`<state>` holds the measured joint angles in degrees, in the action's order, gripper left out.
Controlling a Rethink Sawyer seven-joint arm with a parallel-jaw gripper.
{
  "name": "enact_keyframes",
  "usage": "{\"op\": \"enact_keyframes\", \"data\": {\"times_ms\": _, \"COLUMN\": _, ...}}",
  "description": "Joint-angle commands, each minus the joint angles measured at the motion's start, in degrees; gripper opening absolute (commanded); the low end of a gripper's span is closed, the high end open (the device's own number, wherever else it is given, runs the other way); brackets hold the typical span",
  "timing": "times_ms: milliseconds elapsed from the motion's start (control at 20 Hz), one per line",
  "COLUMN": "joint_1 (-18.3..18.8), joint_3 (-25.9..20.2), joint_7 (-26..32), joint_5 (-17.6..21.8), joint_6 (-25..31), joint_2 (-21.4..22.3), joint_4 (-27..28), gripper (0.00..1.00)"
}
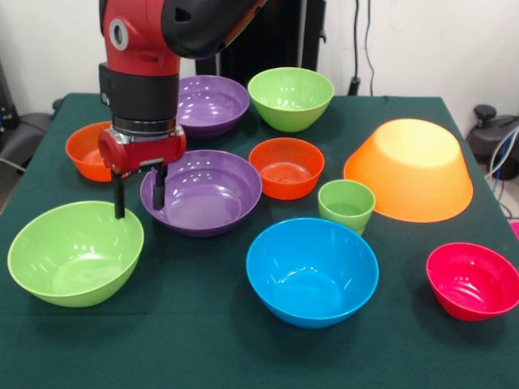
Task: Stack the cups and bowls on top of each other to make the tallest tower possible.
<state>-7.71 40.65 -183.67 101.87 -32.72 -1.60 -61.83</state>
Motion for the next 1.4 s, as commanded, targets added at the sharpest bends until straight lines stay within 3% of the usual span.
{"op": "enact_keyframes", "data": {"times_ms": 50, "joint_1": 0.8, "joint_3": -6.6, "joint_7": -14.4, "joint_5": -5.4, "joint_6": 0.8, "joint_2": -2.6, "joint_4": 5.0, "gripper": 1.0}}
{"op": "enact_keyframes", "data": {"times_ms": 650, "joint_1": 1.0, "joint_3": -6.5, "joint_7": -14.6, "joint_5": -7.4, "joint_6": 1.3, "joint_2": -5.4, "joint_4": 7.8, "gripper": 1.0}}
{"op": "enact_keyframes", "data": {"times_ms": 900, "joint_1": 0.4, "joint_3": -5.6, "joint_7": -17.3, "joint_5": -6.6, "joint_6": 0.9, "joint_2": -7.3, "joint_4": 9.0, "gripper": 1.0}}
{"op": "enact_keyframes", "data": {"times_ms": 1400, "joint_1": -0.5, "joint_3": -3.4, "joint_7": -18.0, "joint_5": -7.1, "joint_6": 0.4, "joint_2": -7.2, "joint_4": 9.6, "gripper": 1.0}}
